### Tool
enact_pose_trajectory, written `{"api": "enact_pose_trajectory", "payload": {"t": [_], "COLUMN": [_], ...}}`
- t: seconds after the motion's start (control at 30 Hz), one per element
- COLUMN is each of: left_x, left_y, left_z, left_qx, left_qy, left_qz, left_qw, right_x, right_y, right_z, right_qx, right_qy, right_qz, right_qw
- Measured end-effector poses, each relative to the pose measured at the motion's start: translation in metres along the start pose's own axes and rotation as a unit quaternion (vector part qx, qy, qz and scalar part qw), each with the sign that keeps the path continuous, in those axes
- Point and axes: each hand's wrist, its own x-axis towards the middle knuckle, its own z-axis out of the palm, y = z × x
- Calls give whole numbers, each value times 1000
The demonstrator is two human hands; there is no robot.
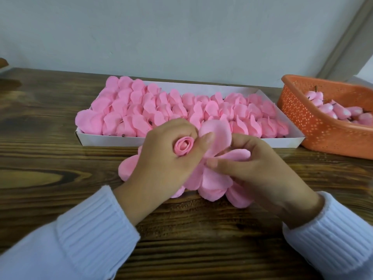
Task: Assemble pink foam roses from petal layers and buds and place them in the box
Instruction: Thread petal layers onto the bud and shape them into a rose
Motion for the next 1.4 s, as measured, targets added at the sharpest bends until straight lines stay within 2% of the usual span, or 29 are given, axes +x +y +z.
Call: {"api": "enact_pose_trajectory", "payload": {"t": [0.07,0.2,0.27,0.33,0.43,0.53,0.63,0.8,1.1,1.23,1.4], "left_x": [0,3,4,3,0,-3,-5,-5,-7,-7,-7], "left_y": [1,6,4,5,7,7,6,1,3,4,1], "left_z": [0,0,1,2,3,6,8,7,9,7,9], "left_qx": [-27,-210,-287,-309,-296,-236,-184,-185,-117,-159,-212], "left_qy": [2,34,25,-3,-34,-68,-63,-32,-71,-89,-106], "left_qz": [-20,-102,-114,-105,-95,-99,-109,-91,-83,-63,-61], "left_qw": [999,972,951,945,950,964,975,978,987,981,970], "right_x": [-1,-1,-2,-3,-6,-8,-9,-10,-11,-11,-10], "right_y": [0,0,-1,-2,-5,-6,-7,-7,-7,-7,-6], "right_z": [0,1,2,4,6,8,8,8,9,11,15], "right_qx": [-13,-41,-63,-87,-110,-109,-94,-98,-107,-103,-197], "right_qy": [35,94,111,119,112,103,100,107,72,44,59], "right_qz": [17,29,35,34,21,15,22,20,-18,-48,-139], "right_qw": [999,994,991,988,987,989,990,989,992,993,969]}}
